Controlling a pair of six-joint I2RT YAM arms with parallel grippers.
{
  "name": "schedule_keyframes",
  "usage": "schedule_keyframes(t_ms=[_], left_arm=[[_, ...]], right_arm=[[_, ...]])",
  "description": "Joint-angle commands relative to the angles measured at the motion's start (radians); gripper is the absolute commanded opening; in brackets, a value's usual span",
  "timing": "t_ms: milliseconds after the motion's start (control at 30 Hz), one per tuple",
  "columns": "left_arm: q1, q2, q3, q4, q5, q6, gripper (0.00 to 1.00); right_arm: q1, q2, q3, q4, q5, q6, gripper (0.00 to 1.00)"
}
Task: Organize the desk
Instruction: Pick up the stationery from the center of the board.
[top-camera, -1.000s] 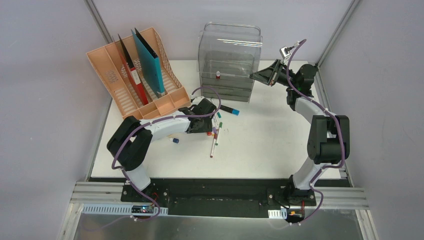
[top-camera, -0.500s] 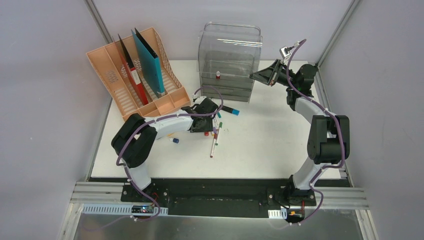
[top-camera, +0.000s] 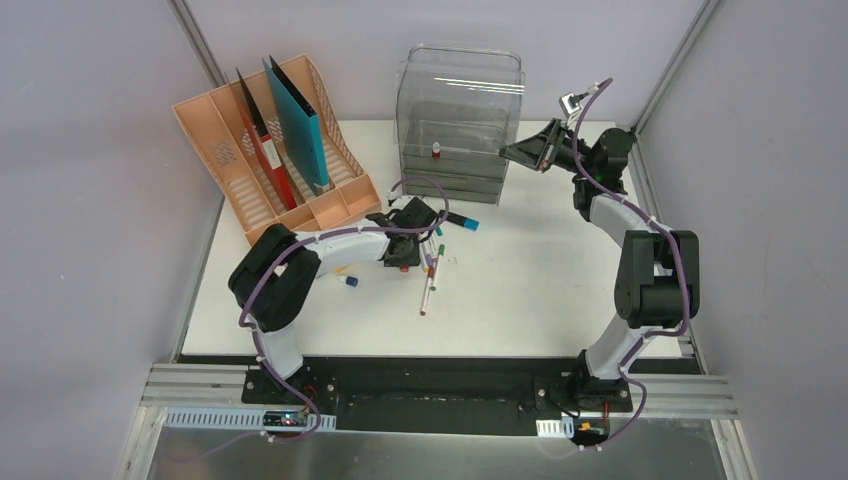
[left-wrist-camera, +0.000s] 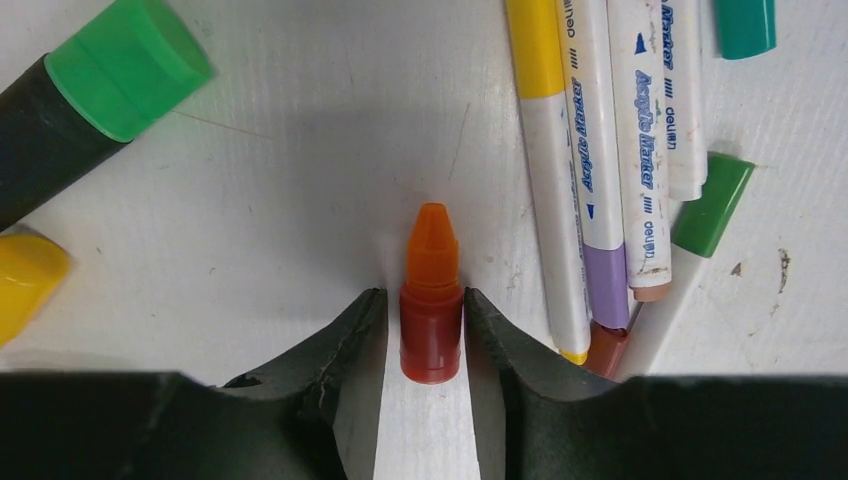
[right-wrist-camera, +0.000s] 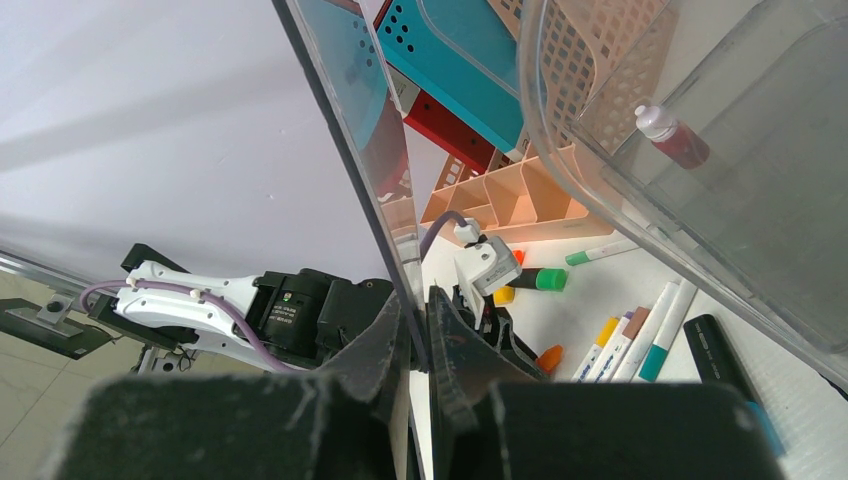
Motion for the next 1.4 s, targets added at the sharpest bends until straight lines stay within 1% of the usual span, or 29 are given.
schedule_keyframes(t_ms=[0,33,67,100,133,200,267,300,433,600,767,967,1100,1233,1367], left_arm=[[-0.009,0.022,0.039,-0.021,-0.025,0.058,0.31],[-0.008,0.025,0.040,-0.023,-0.026,0.063,0.29],[-0.009,0.027,0.040,-0.025,-0.025,0.068,0.26],[-0.009,0.030,0.041,-0.027,-0.025,0.070,0.25],[-0.009,0.030,0.042,-0.028,-0.025,0.076,0.21],[-0.009,0.030,0.047,-0.031,-0.022,0.092,0.14],[-0.009,0.025,0.059,-0.043,-0.013,0.126,0.02],[-0.009,0.017,0.061,-0.044,-0.013,0.140,0.00],[-0.009,-0.038,0.044,-0.017,-0.025,0.165,0.00],[-0.007,-0.149,-0.033,0.102,-0.015,0.188,0.00],[0.018,-0.278,-0.142,0.296,0.143,0.225,0.00],[0.061,-0.413,-0.274,0.531,0.257,0.207,0.00],[0.113,-0.491,-0.385,0.737,0.354,0.175,0.00],[0.156,-0.517,-0.494,0.975,0.407,0.103,0.00],[0.191,-0.471,-0.555,1.155,0.403,0.003,0.00]], right_arm=[[0.009,0.012,0.012,0.010,0.010,0.015,0.06],[0.010,0.013,0.011,0.010,0.011,0.015,0.06],[0.009,0.011,0.012,0.010,0.011,0.014,0.06],[0.010,0.012,0.012,0.010,0.010,0.014,0.06],[0.010,0.012,0.012,0.010,0.011,0.014,0.06],[0.010,0.013,0.012,0.010,0.011,0.015,0.06],[0.009,0.012,0.012,0.010,0.011,0.016,0.06],[0.009,0.011,0.012,0.010,0.011,0.016,0.06],[0.010,0.010,0.013,0.010,0.009,0.016,0.06],[0.009,0.009,0.014,0.010,0.009,0.015,0.06],[0.011,0.007,0.014,0.010,0.008,0.018,0.06],[0.011,0.006,0.014,0.010,0.007,0.019,0.06],[0.012,0.006,0.014,0.010,0.008,0.019,0.06],[0.014,0.006,0.015,0.010,0.007,0.019,0.06],[0.015,0.007,0.015,0.010,0.006,0.019,0.06]])
